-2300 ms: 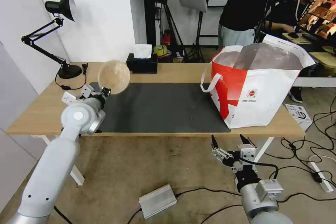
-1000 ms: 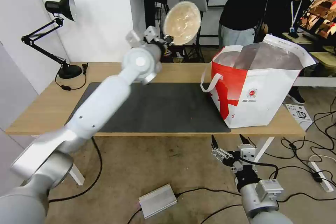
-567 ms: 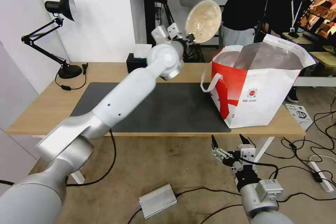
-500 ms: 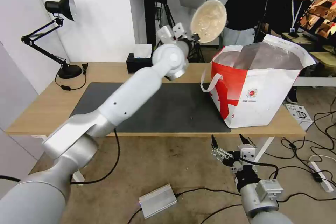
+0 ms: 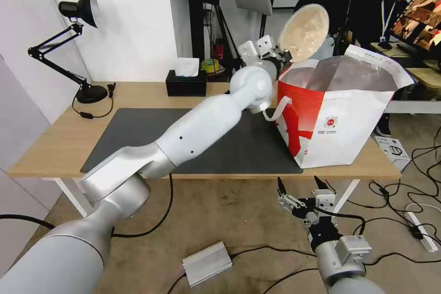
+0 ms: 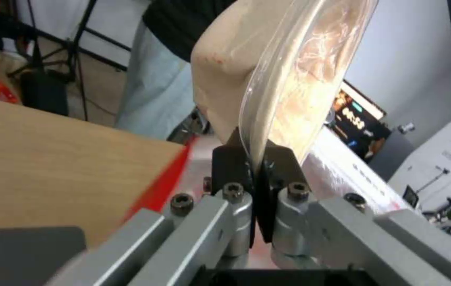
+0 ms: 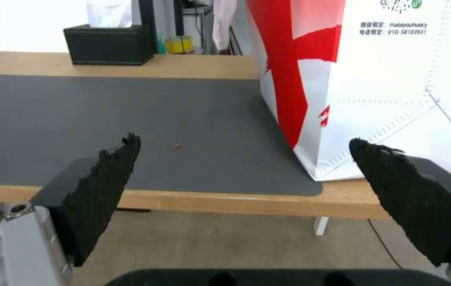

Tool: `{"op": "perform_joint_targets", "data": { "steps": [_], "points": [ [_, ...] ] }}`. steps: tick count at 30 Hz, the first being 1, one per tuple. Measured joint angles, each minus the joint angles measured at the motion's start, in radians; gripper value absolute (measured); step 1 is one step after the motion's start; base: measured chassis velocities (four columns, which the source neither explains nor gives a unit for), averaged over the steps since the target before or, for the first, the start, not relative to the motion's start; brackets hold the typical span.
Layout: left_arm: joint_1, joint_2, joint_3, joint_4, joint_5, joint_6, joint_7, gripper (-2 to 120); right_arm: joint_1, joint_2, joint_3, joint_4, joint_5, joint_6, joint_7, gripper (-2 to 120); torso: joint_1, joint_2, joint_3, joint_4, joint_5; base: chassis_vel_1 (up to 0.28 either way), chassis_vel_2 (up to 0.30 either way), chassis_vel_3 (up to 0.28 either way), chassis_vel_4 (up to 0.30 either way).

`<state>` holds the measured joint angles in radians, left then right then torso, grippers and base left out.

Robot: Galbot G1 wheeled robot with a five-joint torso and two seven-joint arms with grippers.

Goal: Pick up the trash from the table and place it into the takeout bag.

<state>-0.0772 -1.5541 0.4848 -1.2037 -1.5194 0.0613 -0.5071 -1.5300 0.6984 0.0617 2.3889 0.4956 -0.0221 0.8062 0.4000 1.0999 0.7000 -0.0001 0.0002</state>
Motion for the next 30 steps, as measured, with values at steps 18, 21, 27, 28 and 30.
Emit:
{"op": "perform_joint_targets", "data": {
  "steps": [18,21,27,28,30],
  "points": [
    [0.016,-0.039,0.115,0.055,0.060,-0.002,0.031,0,0.000,0.000,0.000,0.000,0.000,0.000,0.000,100,0.000,0.000,0.000,0.0001,-0.0002,0.000,0.000,0.000,0.000],
    [0.020,-0.038,0.125,0.064,0.071,-0.001,0.030,0,0.000,0.000,0.000,0.000,0.000,0.000,0.000,100,0.000,0.000,0.000,0.0001,-0.0002,0.000,0.000,0.000,0.000],
    [0.025,-0.038,0.133,0.075,0.082,0.000,0.029,0,0.000,0.000,0.000,0.000,0.000,0.000,0.000,100,0.000,0.000,0.000,0.0001,-0.0002,0.000,0.000,0.000,0.000],
    [0.027,-0.038,0.135,0.076,0.084,0.000,0.027,0,0.000,0.000,0.000,0.000,0.000,0.000,0.000,100,0.000,0.000,0.000,0.0001,-0.0002,0.000,0.000,0.000,0.000],
    [0.028,-0.038,0.138,0.075,0.084,0.000,0.026,0,0.000,0.000,0.000,0.000,0.000,0.000,0.000,100,0.000,0.000,0.000,0.0001,-0.0002,0.000,0.000,0.000,0.000]
  ]
}}
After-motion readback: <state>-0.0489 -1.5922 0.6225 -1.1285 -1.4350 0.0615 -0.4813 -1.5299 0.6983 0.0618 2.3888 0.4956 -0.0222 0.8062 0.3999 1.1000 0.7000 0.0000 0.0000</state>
